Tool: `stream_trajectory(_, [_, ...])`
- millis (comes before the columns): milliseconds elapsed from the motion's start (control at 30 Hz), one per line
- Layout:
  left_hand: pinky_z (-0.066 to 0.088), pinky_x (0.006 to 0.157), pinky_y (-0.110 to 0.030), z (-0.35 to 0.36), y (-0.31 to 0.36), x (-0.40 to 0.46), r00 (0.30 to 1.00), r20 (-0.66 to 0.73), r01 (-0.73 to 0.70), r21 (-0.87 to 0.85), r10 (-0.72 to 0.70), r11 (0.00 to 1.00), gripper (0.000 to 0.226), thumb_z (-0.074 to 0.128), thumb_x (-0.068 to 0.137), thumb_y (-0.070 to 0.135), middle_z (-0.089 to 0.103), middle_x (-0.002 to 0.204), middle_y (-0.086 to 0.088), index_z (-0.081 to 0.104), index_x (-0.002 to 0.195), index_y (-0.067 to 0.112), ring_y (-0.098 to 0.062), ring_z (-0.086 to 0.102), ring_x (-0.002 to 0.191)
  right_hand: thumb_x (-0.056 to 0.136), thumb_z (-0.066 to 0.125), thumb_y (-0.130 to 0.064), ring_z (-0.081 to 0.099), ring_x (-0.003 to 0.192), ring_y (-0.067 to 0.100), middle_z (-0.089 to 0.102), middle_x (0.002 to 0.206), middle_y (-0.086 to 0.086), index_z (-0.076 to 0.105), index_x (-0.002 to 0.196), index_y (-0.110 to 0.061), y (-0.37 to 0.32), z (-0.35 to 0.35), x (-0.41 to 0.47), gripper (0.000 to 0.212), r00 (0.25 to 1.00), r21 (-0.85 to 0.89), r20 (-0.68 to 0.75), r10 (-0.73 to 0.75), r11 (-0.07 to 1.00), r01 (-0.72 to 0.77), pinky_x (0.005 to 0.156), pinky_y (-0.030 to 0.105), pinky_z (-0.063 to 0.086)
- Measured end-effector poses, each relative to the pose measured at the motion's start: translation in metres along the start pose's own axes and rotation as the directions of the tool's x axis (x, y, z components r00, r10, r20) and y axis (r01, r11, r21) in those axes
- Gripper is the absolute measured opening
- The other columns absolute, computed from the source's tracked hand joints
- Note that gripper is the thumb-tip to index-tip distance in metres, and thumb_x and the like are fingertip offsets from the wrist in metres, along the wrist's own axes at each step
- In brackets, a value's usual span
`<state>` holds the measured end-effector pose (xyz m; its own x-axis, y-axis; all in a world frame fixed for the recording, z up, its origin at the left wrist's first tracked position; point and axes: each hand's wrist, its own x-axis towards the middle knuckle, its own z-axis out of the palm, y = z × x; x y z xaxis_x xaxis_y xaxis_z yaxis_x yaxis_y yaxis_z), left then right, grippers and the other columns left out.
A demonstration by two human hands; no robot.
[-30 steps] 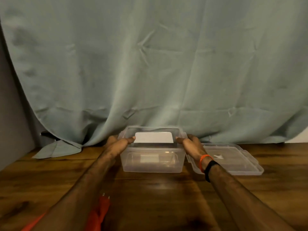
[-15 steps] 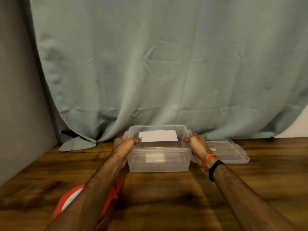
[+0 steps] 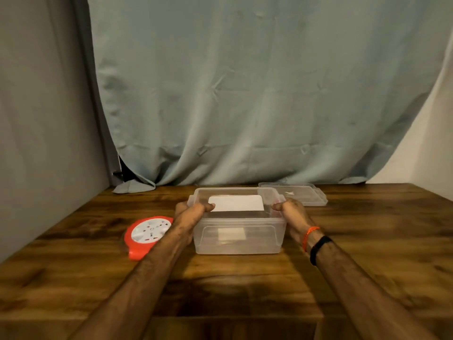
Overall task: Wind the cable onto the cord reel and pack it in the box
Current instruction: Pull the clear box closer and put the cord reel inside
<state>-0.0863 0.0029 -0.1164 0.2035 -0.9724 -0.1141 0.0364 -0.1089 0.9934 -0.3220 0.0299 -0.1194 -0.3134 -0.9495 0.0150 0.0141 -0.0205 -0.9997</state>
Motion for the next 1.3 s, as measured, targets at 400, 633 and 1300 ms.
stream_trajectory(400, [0.057,0.082,-0.047,-0.002,-0.020,-0.025,1.000,0.009,0.027,0.069,-0.028,0.997,0.075,0.084,0.072,0.022,0.059,0.107,-0.009,0.040,0.133,0.012,-0.031,0.062,0.096,0.088,0.055,-0.006,0.064,0.100,0.030,0.068,0.112,0.015,0.062,0.117,-0.007,0.012,-0.017,-0.030,0.029,0.998,-0.024,-0.012,0.055,0.998,-0.055,0.089,0.046,0.053])
stream_trajectory(633, [0.056,0.086,-0.047,-0.013,-0.003,-0.026,1.000,0.023,0.019,0.041,-0.020,0.999,0.072,0.083,0.074,0.025,0.061,0.118,-0.013,0.045,0.133,0.009,-0.030,0.063,0.097,0.084,0.068,-0.023,0.056,0.118,0.030,0.058,0.131,0.009,0.052,0.131,-0.013,-0.011,-0.012,-0.032,0.051,0.984,-0.431,-0.139,-0.111,0.901,0.040,0.100,0.042,0.047])
stream_trajectory(1300, [0.040,0.051,-0.027,-0.160,0.014,-0.003,0.961,-0.275,0.003,0.089,0.022,0.996,0.040,0.073,0.082,0.014,0.059,0.088,-0.017,0.051,0.113,0.002,-0.025,0.054,0.069,0.081,0.073,-0.020,0.059,0.091,0.019,0.063,0.094,0.001,0.053,0.126,-0.010,-0.033,0.198,-0.058,0.051,0.902,-0.402,0.425,-0.074,0.877,0.261,0.096,0.037,0.049])
